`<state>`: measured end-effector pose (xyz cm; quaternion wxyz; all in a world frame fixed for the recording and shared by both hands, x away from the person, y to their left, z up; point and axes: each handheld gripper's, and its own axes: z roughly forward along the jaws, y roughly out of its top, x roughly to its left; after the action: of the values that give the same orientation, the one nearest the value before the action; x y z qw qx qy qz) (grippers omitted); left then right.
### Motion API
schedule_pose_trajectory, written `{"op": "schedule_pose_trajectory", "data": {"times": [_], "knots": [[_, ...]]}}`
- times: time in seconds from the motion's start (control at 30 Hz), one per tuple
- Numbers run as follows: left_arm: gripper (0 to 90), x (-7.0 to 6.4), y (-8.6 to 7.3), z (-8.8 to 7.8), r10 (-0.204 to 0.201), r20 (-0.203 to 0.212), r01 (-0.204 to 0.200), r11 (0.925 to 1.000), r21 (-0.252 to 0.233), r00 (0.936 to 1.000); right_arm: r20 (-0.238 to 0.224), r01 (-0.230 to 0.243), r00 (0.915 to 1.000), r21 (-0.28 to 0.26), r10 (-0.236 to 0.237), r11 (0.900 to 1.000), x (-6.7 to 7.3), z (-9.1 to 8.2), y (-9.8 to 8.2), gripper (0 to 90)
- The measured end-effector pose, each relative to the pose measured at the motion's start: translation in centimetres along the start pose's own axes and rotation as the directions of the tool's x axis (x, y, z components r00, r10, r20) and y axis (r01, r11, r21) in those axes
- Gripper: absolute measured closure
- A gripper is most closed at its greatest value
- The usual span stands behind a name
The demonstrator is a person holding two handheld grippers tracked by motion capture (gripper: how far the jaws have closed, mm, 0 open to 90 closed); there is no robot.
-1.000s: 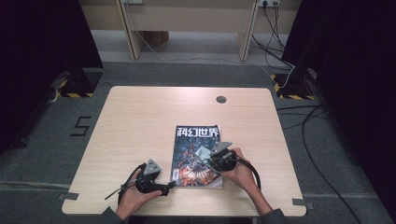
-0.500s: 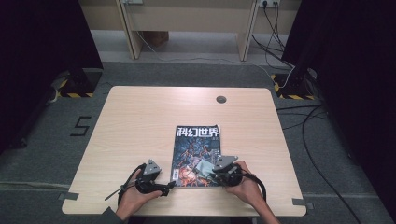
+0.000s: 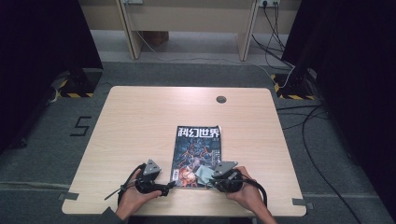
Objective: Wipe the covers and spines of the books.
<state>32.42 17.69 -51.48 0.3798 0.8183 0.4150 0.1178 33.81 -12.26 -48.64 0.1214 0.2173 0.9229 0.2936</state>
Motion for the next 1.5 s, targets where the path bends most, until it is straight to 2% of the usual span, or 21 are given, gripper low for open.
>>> {"op": "schedule_pose_trajectory", "data": {"times": [0.33, 0.47, 0.53, 0.63, 0.77, 0.83, 0.93, 1.07, 1.2, 1.27, 1.37, 1.47, 1.5], "knots": [[18.2, 0.3, 0.1, -0.1, 0.002, 0.01, -0.002, 0.9999, 0.015, 0.9999, 0.015, 0.009, 0.9998, 0.025, -0.01, 1.0, -0.8, 1.5, 2.2, 78.3], [19.6, 0.8, 0.0, -0.5, -0.013, 0.008, 0.013, 0.9996, 0.024, 0.9999, 0.007, 0.023, 0.9997, 0.03, -0.023, 0.999, -0.2, 1.9, 2.8, 78.2], [19.6, 0.8, 0.0, -0.7, 0.0, 0.003, 0.0, 0.9995, 0.03, 1.0, -0.005, 0.032, 0.9995, 0.033, -0.032, 0.999, 0.3, 2.1, 3.2, 78.2], [21.7, 1.1, 0.0, -0.9, 0.035, -0.027, -0.034, 0.9986, 0.04, 0.999, -0.017, 0.051, 0.9986, 0.032, -0.051, 0.998, 0.7, 2.6, 3.9, 78.2], [21.7, 2.5, -0.1, -1.8, -0.018, -0.04, 0.019, 0.9995, 0.024, 0.9991, -0.023, 0.064, 0.9977, 0.028, -0.064, 0.998, 1.2, 3.4, 4.9, 78.2], [21.7, 3.3, -0.1, -2.2, -0.028, -0.064, 0.029, 0.9994, 0.018, 0.9975, -0.032, 0.06, 0.9978, 0.03, -0.059, 0.998, 1.6, 3.7, 5.4, 78.2], [21.7, 4.2, -0.3, -2.8, -0.045, -0.096, 0.046, 0.9988, 0.014, 0.9944, -0.044, 0.089, 0.9952, 0.02, -0.088, 0.996, 2.3, 4.4, 6.4, 78.2], [21.8, 5.6, -0.5, -3.4, -0.059, -0.149, 0.062, 0.998, 0.01, 0.987, -0.071, 0.124, 0.9899, 0.008, -0.123, 0.992, 3.5, 5.2, 7.5, 78.3], [22.0, 6.7, -0.6, -3.9, -0.083, -0.183, 0.085, 0.9964, 0.002, 0.9796, -0.09, 0.147, 0.985, -0.004, -0.147, 0.989, 4.3, 5.6, 8.2, 78.3], [22.1, 7.1, -0.7, -4.0, -0.094, -0.193, 0.095, 0.9955, -0.002, 0.9768, -0.099, 0.135, 0.9859, -0.008, -0.135, 0.991, 4.6, 5.8, 8.3, 78.3], [22.1, 7.2, -0.7, -4.0, -0.097, -0.198, 0.099, 0.9951, -0.002, 0.9754, -0.102, 0.147, 0.9838, -0.02, -0.148, 0.989, 4.8, 5.9, 8.5, 78.3], [22.2, 7.2, -0.8, -3.9, -0.095, -0.196, 0.098, 0.9952, 0.002, 0.976, -0.11, 0.155, 0.9815, -0.026, -0.157, 0.988, 4.9, 5.9, 8.4, 78.3], [22.2, 7.1, -0.7, -3.9, -0.094, -0.195, 0.096, 0.9954, 0.001, 0.9762, -0.111, 0.144, 0.983, -0.023, -0.146, 0.989, 4.9, 5.9, 8.4, 78.4]]}}
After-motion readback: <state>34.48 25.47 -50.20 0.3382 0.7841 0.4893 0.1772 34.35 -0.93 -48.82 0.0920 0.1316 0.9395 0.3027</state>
